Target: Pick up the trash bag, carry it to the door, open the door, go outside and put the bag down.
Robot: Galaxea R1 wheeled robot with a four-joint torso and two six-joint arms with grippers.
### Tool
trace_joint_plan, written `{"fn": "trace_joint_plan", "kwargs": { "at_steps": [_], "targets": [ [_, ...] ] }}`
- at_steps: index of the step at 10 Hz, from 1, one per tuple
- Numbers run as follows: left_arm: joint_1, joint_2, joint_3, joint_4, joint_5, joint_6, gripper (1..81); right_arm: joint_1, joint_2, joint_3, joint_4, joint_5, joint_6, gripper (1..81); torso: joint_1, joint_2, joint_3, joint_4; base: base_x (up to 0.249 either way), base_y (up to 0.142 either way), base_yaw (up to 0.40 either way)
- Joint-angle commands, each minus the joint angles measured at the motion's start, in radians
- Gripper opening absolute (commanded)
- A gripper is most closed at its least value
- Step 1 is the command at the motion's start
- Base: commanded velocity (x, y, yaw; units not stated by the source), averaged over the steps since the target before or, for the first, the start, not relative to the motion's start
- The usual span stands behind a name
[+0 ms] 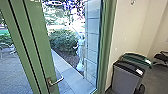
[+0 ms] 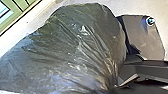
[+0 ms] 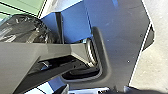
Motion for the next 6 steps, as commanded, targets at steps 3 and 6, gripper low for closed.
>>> {"fn": "trace_joint_plan", "kwargs": {
  "at_steps": [3,6],
  "targets": [
    [-0.053,-0.003,-0.002,0.001,0.060,0.008,1.0,0.029,0.004,0.002,-0.005,-0.049,-0.007,81.1,0.000,0.000,0.000,0.000,0.112,0.000,0.000],
    [-0.053,-0.003,-0.002,0.001,0.060,0.008,1.0,0.029,0.004,0.002,-0.005,-0.049,-0.007,81.1,0.000,0.000,0.000,0.000,0.101,0.000,0.000]
  ]
}}
